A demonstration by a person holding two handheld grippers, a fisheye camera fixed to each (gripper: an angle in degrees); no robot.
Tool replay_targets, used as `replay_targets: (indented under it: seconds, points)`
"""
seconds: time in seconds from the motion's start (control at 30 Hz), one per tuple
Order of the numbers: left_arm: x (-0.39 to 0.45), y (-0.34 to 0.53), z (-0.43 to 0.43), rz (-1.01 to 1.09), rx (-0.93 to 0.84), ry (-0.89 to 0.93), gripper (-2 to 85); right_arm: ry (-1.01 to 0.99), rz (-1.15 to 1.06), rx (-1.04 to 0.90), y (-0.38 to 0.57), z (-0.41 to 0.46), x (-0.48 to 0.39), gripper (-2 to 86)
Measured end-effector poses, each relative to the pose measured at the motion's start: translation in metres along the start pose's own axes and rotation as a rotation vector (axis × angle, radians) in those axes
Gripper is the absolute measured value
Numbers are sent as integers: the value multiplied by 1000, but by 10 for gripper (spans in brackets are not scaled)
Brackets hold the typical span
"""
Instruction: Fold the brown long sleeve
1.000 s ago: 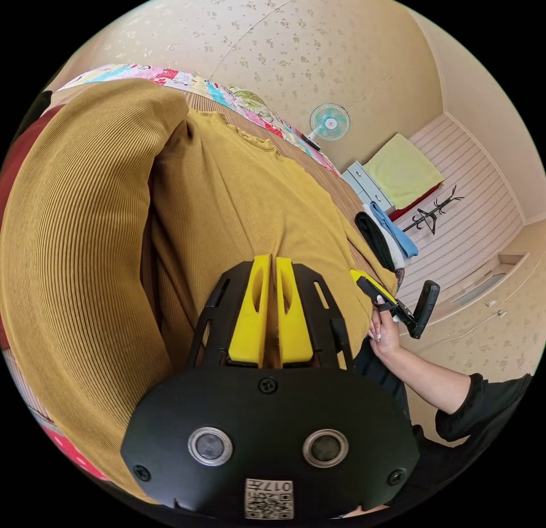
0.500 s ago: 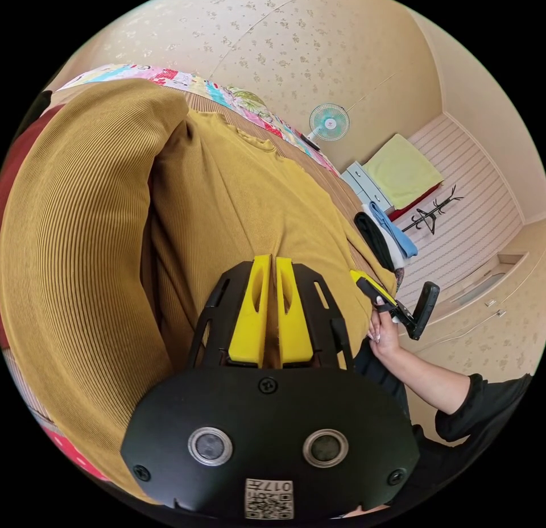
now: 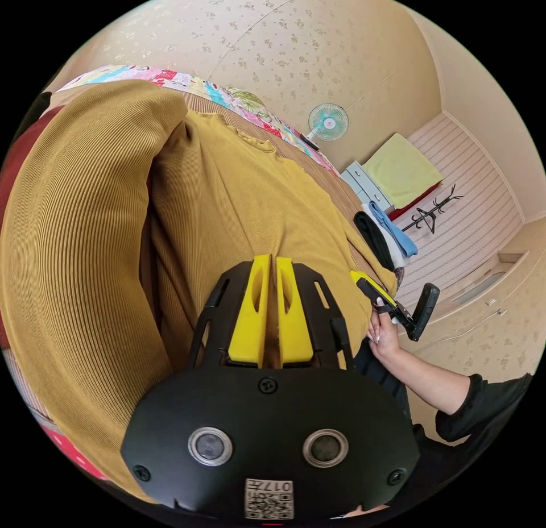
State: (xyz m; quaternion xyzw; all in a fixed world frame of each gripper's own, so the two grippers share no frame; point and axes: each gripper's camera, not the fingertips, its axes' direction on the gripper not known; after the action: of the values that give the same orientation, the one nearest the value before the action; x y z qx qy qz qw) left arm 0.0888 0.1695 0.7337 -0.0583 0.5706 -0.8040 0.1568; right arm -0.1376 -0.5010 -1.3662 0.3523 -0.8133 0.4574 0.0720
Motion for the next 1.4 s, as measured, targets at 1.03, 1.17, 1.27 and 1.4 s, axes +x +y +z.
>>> replay_targets:
  seconds: [1.03, 1.17, 1.27, 1.4]
  points:
    - [33, 108, -335, -227, 601, -306, 41, -20, 10, 14, 11, -3, -1, 32]
    - [-33, 136, -375, -549, 734, -260, 90, -24, 11, 16, 11, -4, 4, 32]
    - [-38, 156, -347, -526, 642, -273, 111, -23, 11, 17, 10, -5, 8, 32]
    - [-16, 168, -270, -404, 432, -324, 112, -22, 13, 15, 8, -6, 15, 31]
